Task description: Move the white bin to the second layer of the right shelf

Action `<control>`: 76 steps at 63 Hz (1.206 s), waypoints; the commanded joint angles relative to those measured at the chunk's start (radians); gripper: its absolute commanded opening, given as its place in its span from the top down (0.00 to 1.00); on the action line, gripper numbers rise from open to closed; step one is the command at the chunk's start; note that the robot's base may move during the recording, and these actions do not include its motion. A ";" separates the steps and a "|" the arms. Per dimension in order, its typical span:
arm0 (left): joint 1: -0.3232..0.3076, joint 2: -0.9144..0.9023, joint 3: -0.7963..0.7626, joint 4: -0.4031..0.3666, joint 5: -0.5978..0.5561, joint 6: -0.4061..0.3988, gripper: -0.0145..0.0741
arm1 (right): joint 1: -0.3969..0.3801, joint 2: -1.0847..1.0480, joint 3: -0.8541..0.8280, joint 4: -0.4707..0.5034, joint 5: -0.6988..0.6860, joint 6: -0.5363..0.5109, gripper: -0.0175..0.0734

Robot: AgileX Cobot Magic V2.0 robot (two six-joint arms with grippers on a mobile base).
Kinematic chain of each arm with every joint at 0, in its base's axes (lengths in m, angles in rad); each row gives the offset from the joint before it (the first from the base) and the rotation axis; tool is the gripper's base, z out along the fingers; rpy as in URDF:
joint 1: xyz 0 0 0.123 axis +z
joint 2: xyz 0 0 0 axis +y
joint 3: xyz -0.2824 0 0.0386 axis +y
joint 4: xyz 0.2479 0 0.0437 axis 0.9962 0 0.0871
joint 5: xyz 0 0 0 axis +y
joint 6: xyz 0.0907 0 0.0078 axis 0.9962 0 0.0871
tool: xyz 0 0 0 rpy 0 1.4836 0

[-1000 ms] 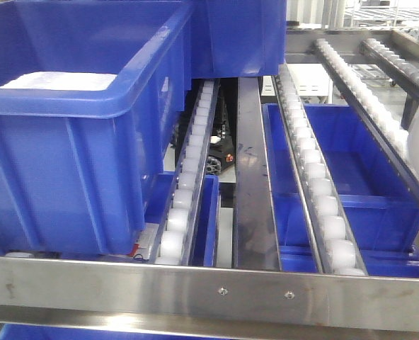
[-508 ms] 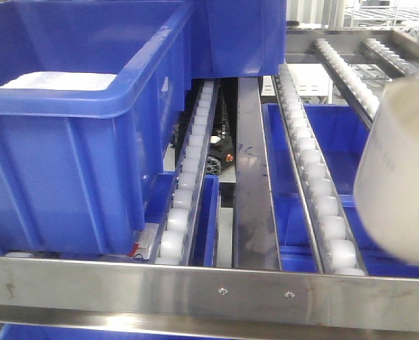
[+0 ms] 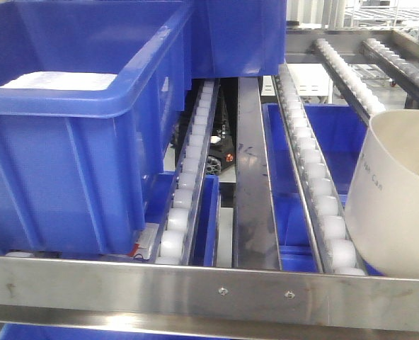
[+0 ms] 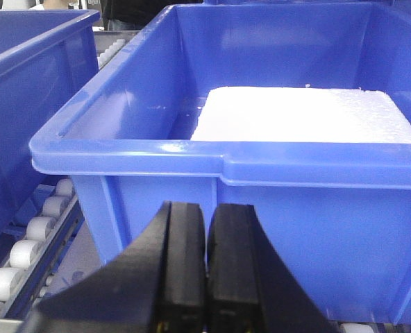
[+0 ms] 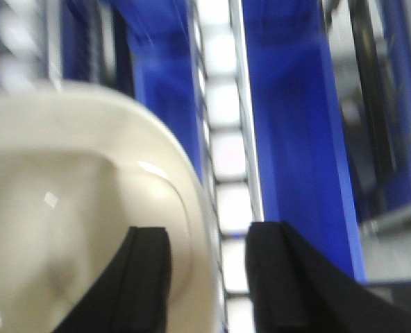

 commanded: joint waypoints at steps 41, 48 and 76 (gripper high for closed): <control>-0.007 -0.020 0.029 -0.008 -0.081 -0.005 0.74 | -0.005 -0.642 0.172 0.140 -0.066 -0.369 0.75; -0.007 -0.020 0.029 -0.008 -0.081 -0.005 0.74 | -0.005 -0.643 0.172 0.140 -0.056 -0.369 0.75; -0.007 -0.020 0.029 -0.008 -0.081 -0.005 0.74 | -0.005 -0.720 0.280 0.101 -0.256 -0.369 0.75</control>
